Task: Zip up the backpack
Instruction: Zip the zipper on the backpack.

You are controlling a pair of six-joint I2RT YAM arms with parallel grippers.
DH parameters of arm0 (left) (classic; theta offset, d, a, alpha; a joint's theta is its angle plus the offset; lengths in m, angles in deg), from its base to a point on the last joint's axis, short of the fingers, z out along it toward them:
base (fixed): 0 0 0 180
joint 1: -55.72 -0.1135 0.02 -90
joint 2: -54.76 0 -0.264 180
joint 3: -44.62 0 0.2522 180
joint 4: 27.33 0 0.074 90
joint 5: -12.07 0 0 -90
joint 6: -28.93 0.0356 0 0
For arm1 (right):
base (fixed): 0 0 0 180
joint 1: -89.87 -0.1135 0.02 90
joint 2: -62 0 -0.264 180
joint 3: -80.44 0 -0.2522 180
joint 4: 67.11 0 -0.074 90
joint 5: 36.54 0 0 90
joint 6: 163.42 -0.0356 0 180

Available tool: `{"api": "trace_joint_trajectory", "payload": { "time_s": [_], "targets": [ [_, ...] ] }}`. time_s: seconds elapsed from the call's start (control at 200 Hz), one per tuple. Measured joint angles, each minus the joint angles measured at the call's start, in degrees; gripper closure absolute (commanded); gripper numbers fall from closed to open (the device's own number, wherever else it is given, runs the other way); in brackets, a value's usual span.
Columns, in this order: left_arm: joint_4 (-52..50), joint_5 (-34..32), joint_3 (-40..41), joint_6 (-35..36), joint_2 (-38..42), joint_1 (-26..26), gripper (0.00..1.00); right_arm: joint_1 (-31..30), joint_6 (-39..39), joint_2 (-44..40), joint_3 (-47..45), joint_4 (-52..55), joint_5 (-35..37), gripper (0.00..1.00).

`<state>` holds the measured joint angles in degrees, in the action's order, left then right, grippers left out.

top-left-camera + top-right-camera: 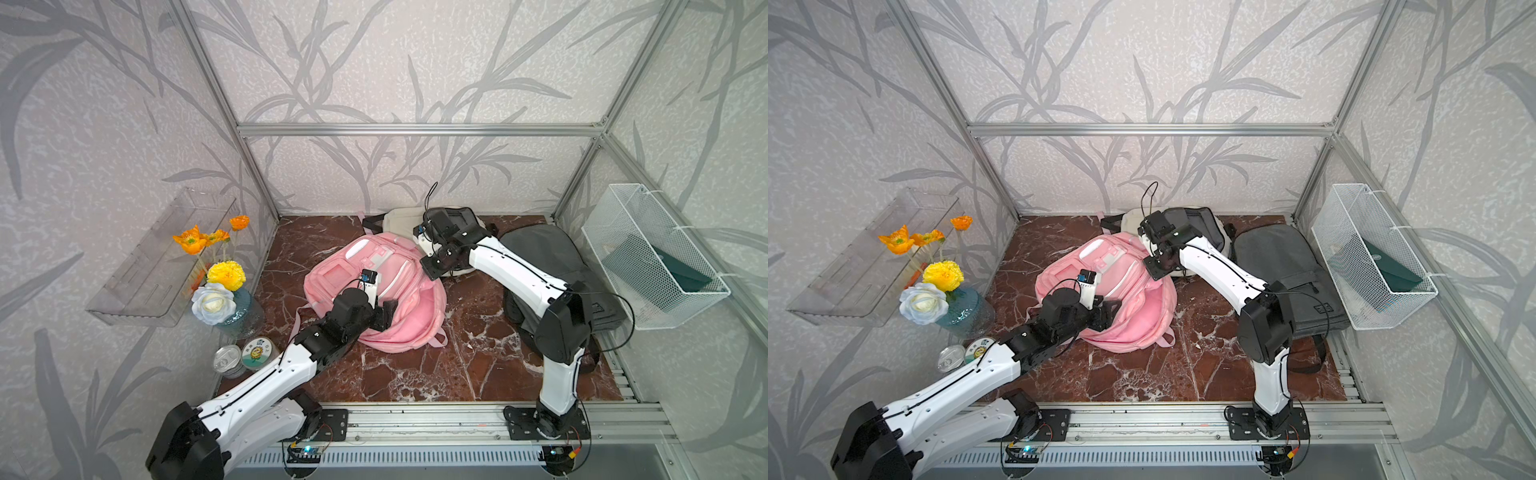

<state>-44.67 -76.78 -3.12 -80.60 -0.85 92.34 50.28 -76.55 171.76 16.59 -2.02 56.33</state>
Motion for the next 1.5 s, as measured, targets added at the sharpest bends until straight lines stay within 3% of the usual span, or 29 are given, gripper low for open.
{"api": "trace_joint_trajectory", "payload": {
  "time_s": [0.345, 0.7, 0.775, 0.865, 0.95, 1.289, 1.499],
  "targets": [
    [0.8, 6.8, -7.7, 0.5, -8.3, -0.1, 0.3, -6.6, 0.4, -8.5, -7.5, -5.8, -1.0, 1.0],
    [0.7, 6.3, -7.8, 1.4, -10.1, 0.0, 0.7, -7.6, 1.2, -10.1, -11.5, -8.1, -1.7, 1.0],
    [0.7, 6.4, -7.8, 1.8, -10.4, 0.0, 0.68, -7.7, 1.3, -10.1, -11.5, -8.2, -1.9, 1.0],
    [0.7, 6.6, -7.9, 2.1, -10.9, 0.1, 0.46, -8.0, 1.5, -10.1, -11.5, -8.2, -1.8, 1.0],
    [0.6, 6.5, -7.9, 1.9, -11.7, 0.1, 0.44, -8.8, 1.7, -10.1, -11.5, -7.8, -1.7, 1.0],
    [0.2, 4.7, -8.9, 2.4, -11.9, 0.2, 0.88, -10.1, 0.8, -10.1, -11.5, -8.4, 1.1, 1.0],
    [2.6, 4.6, -5.6, 2.6, -8.6, 0.2, 0.94, -9.6, 0.8, -9.0, -9.5, -6.8, 1.4, 1.0]
  ]
}}
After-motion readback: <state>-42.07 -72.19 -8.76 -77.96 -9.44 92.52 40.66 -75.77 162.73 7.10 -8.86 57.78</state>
